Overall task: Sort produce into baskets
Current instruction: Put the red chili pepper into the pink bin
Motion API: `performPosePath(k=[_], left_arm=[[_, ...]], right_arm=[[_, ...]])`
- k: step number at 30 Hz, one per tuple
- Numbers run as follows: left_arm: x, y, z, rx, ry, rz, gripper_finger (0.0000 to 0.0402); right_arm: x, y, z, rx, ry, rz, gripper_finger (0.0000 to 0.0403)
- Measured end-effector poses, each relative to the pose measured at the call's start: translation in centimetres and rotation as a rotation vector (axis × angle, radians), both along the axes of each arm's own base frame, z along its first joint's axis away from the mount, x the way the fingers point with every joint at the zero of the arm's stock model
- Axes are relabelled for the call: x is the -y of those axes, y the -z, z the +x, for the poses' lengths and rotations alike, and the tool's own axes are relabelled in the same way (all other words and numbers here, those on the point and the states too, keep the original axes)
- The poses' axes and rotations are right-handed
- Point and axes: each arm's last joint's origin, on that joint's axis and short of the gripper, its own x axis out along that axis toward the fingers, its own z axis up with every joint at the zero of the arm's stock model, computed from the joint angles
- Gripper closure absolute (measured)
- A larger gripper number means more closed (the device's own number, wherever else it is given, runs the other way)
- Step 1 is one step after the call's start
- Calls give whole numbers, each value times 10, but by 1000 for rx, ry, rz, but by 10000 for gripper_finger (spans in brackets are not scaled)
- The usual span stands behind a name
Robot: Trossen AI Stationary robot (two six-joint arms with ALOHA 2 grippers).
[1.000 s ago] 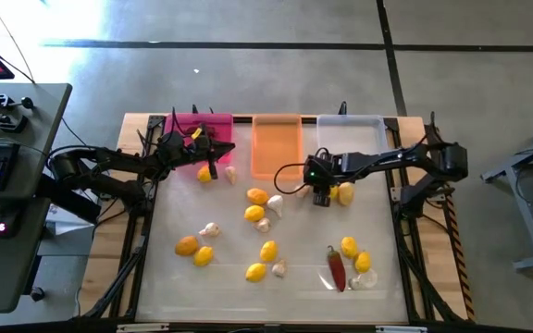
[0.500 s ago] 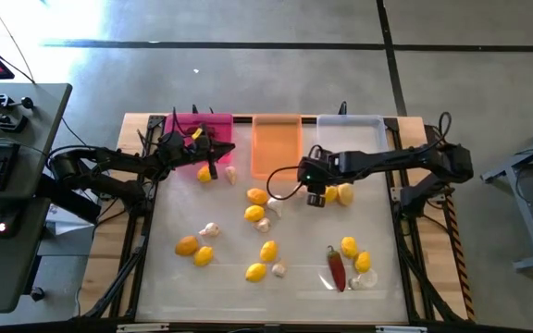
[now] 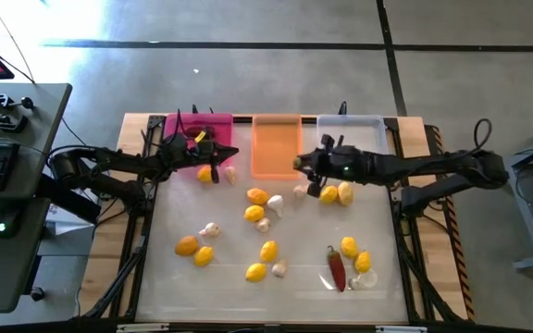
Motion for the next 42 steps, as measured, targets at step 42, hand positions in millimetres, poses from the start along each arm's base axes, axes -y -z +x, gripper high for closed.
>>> performPosePath(k=[42], left_arm=[[25,-68,63,33,135,213,244]], right_arm=[[31,-4,22,727,-268,34,274]])
